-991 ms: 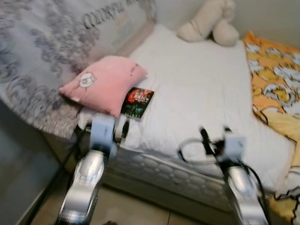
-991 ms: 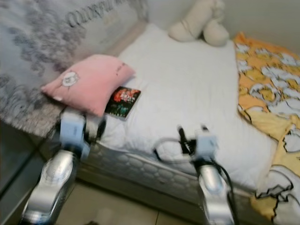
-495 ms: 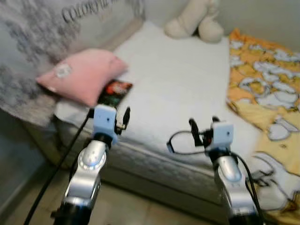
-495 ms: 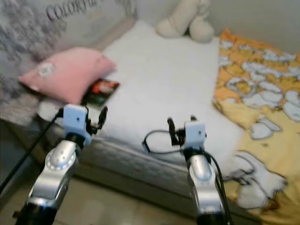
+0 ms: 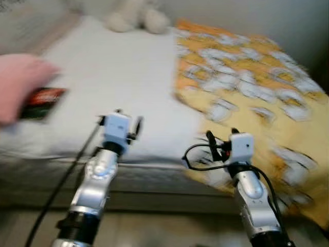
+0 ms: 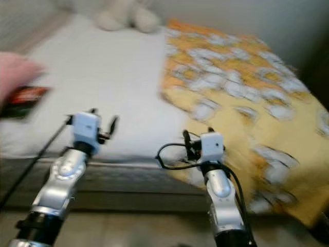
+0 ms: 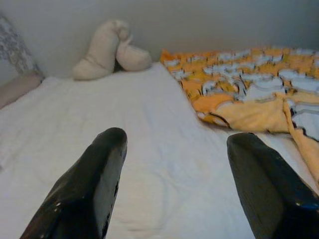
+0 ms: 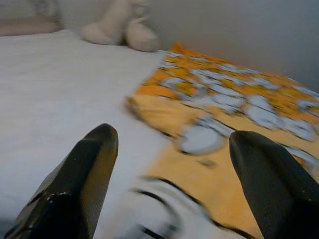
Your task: Clean up the room
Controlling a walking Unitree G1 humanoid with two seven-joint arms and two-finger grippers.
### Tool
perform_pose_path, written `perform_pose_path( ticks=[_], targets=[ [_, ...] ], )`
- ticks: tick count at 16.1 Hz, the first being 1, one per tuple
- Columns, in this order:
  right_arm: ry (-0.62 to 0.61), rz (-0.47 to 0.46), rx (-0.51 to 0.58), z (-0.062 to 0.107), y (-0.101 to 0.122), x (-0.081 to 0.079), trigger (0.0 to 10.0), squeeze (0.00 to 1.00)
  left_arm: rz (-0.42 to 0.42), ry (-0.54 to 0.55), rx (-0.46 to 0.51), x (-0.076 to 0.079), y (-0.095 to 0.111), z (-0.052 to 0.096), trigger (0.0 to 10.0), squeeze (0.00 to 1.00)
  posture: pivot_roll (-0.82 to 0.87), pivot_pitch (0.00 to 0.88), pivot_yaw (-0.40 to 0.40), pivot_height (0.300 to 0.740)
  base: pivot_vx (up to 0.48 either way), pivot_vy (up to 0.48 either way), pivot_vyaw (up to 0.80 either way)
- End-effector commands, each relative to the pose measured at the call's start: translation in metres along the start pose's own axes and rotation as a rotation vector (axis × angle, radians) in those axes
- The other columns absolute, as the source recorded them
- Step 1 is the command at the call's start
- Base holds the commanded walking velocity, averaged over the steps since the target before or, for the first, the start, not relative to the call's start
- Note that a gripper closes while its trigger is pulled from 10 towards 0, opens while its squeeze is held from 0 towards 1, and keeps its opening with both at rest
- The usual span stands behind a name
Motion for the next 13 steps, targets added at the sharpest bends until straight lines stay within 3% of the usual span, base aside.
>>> perform_pose_path(
  ticks=[1, 5, 9, 13],
  targets=[
    [-0.032, 0.0, -0.034, 0.0058, -0.0092, 0.0105, 10.0, 0.0, 0.003, -0.026, -0.011, 0.0117, -0.0012, -0.0037, 10.0, 0.0, 0.0, 0.016, -0.034, 0.74, 0.0, 0.0, -0.74],
    [-0.062, 0.021, -0.044, 0.008, -0.0126, 0.0143, 10.0, 0.0, 0.011, -0.023, 0.004, 0.0109, 0.0024, -0.0065, 10.0, 0.0, 0.0, 0.019, -0.034, 0.74, 0.313, 0.07, -0.73],
    [-0.05, 0.023, -0.012, 0.0006, -0.0033, 0.0094, 10.0, 0.0, 0.045, -0.001, 0.003, 0.0076, 0.0003, -0.0083, 10.0, 0.0, -0.01, 0.023, -0.034, 0.74, 0.458, 0.0, 0.0],
    [-0.03, 0.027, -0.021, -0.0017, -0.005, 0.0053, 10.0, 0.0, 0.06, 0.002, -0.021, 0.0056, -0.0052, -0.0063, 10.0, 0.0, 0.0, 0.025, -0.037, 0.74, 0.249, 0.377, -0.18]
  ],
)
Point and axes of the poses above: a point about 5 cm out from each wrist's last joint towards the gripper, its own z axis pointing back from the gripper into the wrist, its own y axis along the axis of the wrist's last joint, x = y × z, the point moved 4 cm from there along -z, pointing out of the wrist towards the gripper, and after that the axes turned 5 degrees about z, right-handed, at the moved point
